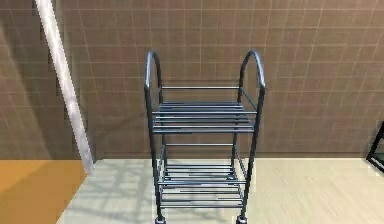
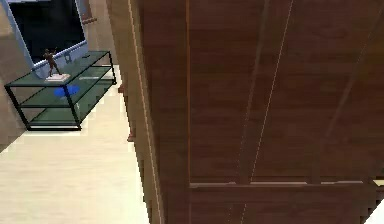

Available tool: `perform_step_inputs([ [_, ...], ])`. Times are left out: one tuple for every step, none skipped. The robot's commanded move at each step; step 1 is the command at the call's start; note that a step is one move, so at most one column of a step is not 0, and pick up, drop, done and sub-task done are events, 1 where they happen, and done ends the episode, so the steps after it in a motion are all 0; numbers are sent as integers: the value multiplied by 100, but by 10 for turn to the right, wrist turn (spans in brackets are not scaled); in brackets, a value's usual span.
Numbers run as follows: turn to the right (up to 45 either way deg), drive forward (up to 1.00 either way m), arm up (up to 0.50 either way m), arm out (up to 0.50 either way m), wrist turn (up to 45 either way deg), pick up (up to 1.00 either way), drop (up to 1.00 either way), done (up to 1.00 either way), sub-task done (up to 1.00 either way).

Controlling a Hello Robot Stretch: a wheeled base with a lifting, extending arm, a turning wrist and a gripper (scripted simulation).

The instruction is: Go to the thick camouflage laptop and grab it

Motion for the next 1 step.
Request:
perform_step_inputs([
  [90, 0, 0, 0, 0, 0, 0, 0, 0],
])
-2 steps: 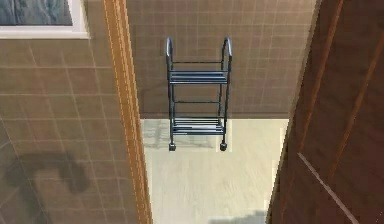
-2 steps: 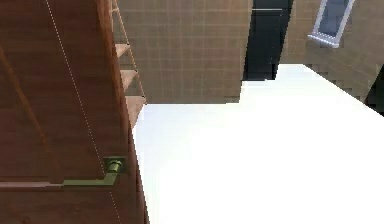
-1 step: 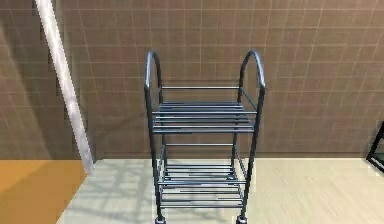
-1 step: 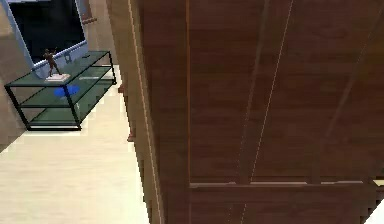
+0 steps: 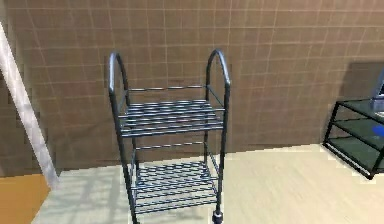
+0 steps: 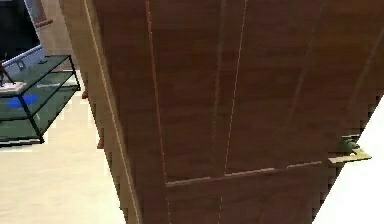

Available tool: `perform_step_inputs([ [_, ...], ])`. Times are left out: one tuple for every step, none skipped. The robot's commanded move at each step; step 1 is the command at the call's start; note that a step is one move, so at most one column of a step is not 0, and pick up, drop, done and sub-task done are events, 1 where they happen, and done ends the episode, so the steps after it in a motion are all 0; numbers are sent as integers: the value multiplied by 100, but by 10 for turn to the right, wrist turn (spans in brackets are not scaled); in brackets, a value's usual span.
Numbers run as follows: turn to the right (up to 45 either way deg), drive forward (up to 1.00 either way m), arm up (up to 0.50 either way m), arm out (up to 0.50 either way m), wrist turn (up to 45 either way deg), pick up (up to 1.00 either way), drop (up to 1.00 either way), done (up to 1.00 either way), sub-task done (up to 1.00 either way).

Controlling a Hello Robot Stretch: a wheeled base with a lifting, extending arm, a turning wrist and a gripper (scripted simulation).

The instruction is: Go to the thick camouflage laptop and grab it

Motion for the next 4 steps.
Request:
perform_step_inputs([
  [0, 20, 0, 0, 0, 0, 0, 0, 0],
  [-450, 0, 0, 0, 0, 0, 0, 0, 0],
  [-90, 0, 0, 0, 0, 0, 0, 0, 0],
  [0, 100, 0, 0, 0, 0, 0, 0, 0],
])
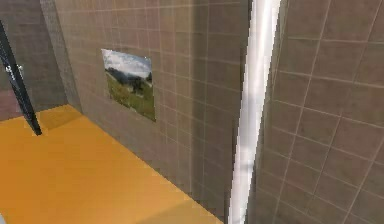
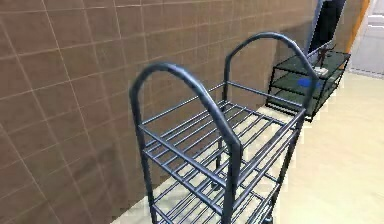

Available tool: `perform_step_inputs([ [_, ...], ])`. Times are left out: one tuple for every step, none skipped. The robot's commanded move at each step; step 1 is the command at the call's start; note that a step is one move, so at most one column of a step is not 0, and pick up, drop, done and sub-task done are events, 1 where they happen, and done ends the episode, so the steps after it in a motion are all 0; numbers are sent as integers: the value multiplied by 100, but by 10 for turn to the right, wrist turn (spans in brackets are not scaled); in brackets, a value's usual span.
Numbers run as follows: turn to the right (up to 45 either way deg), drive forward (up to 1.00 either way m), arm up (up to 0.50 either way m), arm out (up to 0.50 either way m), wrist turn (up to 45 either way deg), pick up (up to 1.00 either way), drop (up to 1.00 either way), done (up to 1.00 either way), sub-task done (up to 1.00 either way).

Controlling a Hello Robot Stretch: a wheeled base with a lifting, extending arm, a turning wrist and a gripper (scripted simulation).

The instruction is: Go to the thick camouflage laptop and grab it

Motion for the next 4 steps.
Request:
perform_step_inputs([
  [-210, 0, 0, 0, 0, 0, 0, 0, 0],
  [0, 10, 0, 0, 0, 0, 0, 0, 0],
  [-120, 0, 0, 0, 0, 0, 0, 0, 0],
  [0, 100, 0, 0, 0, 0, 0, 0, 0],
])
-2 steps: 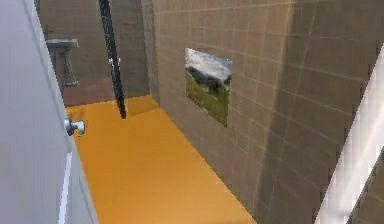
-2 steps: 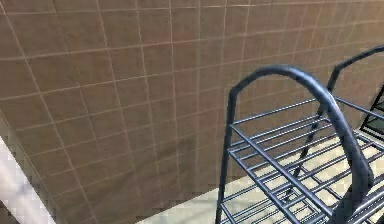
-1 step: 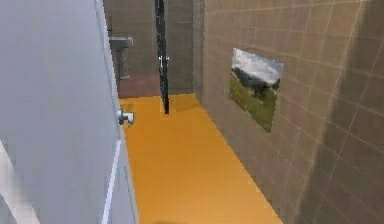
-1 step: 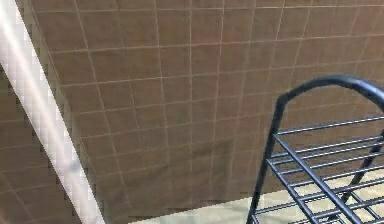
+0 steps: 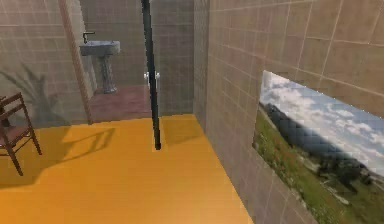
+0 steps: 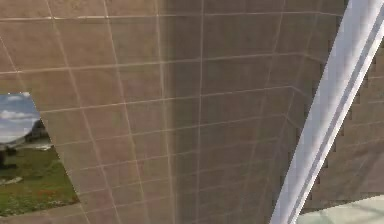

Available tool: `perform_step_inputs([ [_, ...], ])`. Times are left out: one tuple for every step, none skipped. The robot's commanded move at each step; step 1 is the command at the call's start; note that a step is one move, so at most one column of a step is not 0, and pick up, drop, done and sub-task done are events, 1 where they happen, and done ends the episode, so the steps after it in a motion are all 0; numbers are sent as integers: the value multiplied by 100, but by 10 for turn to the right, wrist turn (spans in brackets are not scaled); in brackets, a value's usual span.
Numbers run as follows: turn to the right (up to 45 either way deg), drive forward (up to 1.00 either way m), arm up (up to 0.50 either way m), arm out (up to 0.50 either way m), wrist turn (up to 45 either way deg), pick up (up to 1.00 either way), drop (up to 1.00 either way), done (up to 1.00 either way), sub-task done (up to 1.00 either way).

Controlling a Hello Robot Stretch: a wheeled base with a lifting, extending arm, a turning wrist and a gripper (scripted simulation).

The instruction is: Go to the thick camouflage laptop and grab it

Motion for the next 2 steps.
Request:
perform_step_inputs([
  [0, 35, 0, 0, 0, 0, 0, 0, 0],
  [-450, 0, 0, 0, 0, 0, 0, 0, 0],
])
